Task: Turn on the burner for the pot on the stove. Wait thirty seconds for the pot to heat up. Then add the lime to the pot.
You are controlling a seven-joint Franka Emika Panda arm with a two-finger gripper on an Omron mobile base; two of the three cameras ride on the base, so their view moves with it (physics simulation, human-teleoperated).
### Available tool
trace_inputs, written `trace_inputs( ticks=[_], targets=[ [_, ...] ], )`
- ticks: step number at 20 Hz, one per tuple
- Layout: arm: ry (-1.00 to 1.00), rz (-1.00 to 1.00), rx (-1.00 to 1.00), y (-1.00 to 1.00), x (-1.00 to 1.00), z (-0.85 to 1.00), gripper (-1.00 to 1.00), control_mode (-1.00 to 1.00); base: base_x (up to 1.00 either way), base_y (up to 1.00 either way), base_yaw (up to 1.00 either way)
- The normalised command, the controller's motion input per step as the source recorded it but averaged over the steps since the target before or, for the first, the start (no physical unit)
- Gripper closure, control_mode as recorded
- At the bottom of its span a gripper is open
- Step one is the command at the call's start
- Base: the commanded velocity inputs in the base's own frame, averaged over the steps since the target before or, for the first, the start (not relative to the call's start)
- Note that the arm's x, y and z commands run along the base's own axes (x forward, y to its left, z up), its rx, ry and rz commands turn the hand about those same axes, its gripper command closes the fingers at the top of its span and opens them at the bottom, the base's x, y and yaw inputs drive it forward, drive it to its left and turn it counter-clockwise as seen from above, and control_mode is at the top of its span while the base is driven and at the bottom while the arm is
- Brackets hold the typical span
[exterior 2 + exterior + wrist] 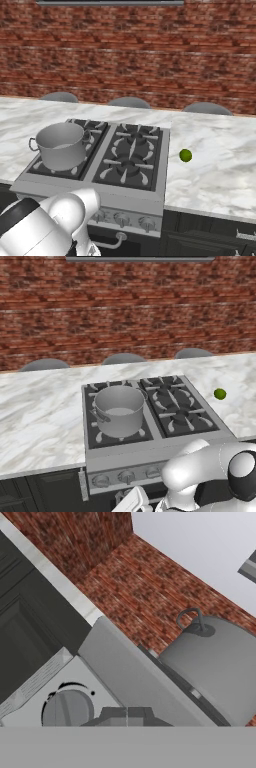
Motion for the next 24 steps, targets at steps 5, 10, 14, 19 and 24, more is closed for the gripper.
trace_inputs(
  ticks=[5,10,14,19,24],
  targets=[
    [0.00,0.00,0.00,0.00,0.00,0.00,1.00,-1.00,0.00,0.00,0.00],
    [0.00,0.00,0.00,0.00,0.00,0.00,1.00,-1.00,0.00,0.00,0.00],
    [0.00,0.00,0.00,0.00,0.00,0.00,1.00,-1.00,0.00,0.00,0.00],
    [0.00,0.00,0.00,0.00,0.00,0.00,1.00,-1.00,0.00,0.00,0.00],
    [0.00,0.00,0.00,0.00,0.00,0.00,1.00,-1.00,0.00,0.00,0.00]
  ],
)
